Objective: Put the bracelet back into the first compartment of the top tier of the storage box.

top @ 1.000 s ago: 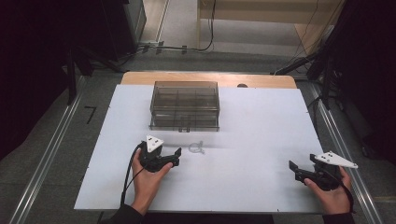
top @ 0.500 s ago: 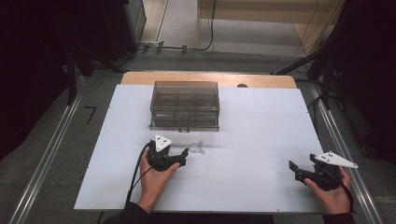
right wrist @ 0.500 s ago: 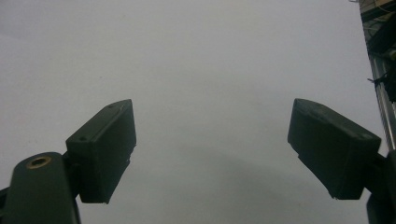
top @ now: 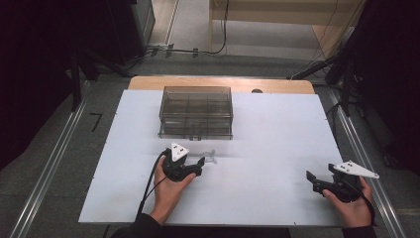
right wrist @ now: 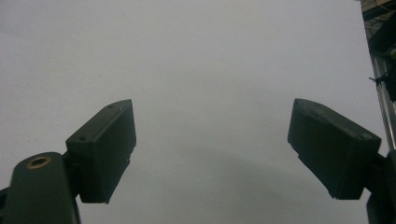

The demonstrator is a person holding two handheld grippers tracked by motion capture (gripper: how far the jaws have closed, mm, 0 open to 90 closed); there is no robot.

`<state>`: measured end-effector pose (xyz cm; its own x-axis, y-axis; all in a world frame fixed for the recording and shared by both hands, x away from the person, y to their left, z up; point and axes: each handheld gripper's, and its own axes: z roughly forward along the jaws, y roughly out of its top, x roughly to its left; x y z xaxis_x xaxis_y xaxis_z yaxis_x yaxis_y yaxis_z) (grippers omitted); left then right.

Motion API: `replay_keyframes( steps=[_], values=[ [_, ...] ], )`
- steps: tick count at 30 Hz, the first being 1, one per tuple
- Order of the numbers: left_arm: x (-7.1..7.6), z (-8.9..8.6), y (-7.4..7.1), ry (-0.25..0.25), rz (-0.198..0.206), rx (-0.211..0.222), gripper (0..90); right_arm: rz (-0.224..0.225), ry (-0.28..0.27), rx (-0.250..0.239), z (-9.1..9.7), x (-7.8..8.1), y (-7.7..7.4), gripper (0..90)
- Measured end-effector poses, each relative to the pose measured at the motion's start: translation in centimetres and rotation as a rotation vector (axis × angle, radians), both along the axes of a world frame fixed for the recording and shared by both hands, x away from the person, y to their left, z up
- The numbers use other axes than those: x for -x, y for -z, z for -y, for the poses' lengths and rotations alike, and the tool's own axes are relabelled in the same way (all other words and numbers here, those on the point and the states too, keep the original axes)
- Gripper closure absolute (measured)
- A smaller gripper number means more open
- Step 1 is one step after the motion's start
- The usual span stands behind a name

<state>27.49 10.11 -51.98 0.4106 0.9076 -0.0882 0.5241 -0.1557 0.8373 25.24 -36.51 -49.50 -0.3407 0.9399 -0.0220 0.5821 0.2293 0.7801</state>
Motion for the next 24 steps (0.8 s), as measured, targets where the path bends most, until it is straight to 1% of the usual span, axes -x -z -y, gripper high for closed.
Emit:
replay_keyframes(
  steps=[2, 4, 5, 10, 11, 13, 14, 21, 22, 24],
  values=[
    [-0.1, 0.3, 0.0, 0.009, 0.001, -0.006, 28.5, -0.001, -0.001, 0.001, 0.0, 0.0, 0.0, 14.2],
    [-0.1, 0.4, 0.0, 0.012, 0.007, -0.005, 28.8, -0.002, 0.001, -0.001, 0.0, 0.0, 0.0, 14.2],
    [-0.2, 0.5, 0.0, 0.017, 0.011, -0.005, 31.5, -0.004, 0.003, -0.003, 0.0, 0.0, 0.0, 14.2],
    [-0.3, 0.8, 0.0, 0.035, 0.012, -0.004, 36.4, -0.004, 0.001, -0.002, 0.0, 0.0, 0.0, 14.2],
    [-0.3, 0.9, 0.1, 0.046, 0.012, 0.001, 37.9, -0.005, 0.001, -0.003, 0.0, 0.0, 0.0, 14.2],
    [-0.4, 0.9, 0.1, 0.05, 0.012, 0.004, 40.9, -0.005, -0.001, -0.001, 0.0, -0.1, 0.1, 14.2],
    [-0.4, 0.9, 0.0, 0.059, 0.01, 0.013, 42.6, -0.005, -0.002, -0.002, 0.0, -0.1, 0.1, 14.2],
    [-0.6, 1.0, 0.0, 0.075, 0.004, 0.022, 50.0, -0.009, -0.002, -0.001, 0.0, -0.1, 0.1, 14.3],
    [-0.6, 1.1, 0.1, 0.076, 0.004, 0.025, 50.0, -0.009, -0.002, -0.001, 0.0, -0.1, 0.1, 14.3],
    [-0.7, 1.3, 0.0, 0.088, 0.006, 0.013, 51.4, -0.011, -0.003, -0.004, 0.0, -0.2, 0.1, 14.3]
  ],
)
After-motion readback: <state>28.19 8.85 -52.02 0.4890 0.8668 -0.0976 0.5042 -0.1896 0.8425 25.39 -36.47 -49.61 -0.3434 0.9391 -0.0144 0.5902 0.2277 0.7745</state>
